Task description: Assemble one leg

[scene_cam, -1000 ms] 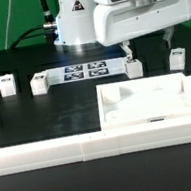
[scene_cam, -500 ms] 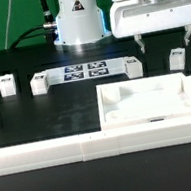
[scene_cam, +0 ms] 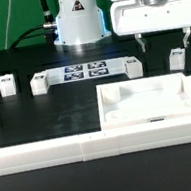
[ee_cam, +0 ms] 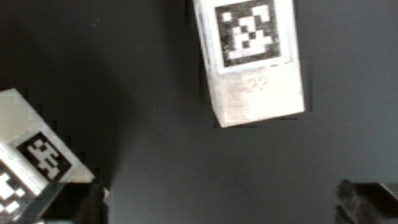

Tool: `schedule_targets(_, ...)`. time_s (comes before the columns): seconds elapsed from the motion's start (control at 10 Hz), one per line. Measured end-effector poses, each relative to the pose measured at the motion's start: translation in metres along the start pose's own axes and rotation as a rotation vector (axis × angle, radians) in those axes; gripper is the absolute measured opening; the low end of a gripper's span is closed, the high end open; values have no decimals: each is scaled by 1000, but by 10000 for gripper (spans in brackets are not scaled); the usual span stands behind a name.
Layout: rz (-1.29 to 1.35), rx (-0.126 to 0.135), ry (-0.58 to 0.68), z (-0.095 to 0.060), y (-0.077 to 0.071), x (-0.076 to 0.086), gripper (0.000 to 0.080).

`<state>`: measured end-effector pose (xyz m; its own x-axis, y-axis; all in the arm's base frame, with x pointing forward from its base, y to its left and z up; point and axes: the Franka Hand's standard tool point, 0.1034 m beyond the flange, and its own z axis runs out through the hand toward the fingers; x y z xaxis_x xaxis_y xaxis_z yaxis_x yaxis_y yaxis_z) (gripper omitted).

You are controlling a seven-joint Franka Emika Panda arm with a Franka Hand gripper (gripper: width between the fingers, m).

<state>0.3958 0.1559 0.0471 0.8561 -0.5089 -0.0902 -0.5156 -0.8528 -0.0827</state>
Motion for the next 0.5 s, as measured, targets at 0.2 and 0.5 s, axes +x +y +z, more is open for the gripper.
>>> schedule_targets(0.2, -22, -12, -27, 1, -5, -7, 649)
schedule_targets(0.5, -86, -33, -234, 0, -3, -6, 649)
